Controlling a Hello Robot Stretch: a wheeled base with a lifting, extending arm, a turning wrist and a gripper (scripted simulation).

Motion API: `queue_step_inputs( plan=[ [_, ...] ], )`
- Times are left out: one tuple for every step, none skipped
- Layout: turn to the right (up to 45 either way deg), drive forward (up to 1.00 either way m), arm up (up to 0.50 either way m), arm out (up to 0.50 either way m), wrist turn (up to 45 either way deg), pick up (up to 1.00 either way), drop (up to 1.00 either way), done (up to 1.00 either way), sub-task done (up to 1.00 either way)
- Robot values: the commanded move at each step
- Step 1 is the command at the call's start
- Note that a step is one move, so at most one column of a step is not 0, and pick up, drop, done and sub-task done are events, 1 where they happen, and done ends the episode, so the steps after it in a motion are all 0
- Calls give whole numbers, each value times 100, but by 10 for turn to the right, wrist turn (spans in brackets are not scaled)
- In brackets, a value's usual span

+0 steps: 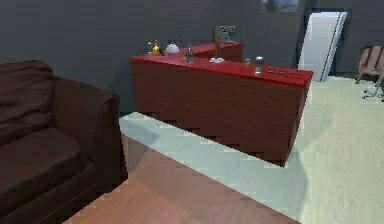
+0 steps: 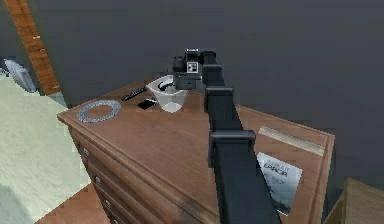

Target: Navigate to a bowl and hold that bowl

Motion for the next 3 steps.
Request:
queue_step_inputs(
  plan=[
    [0,0,0,0,0,100,0,0,0],
    [0,0,2,0,0,0,0,0,0],
    [0,0,0,0,0,0,0,100,0]
  ],
)
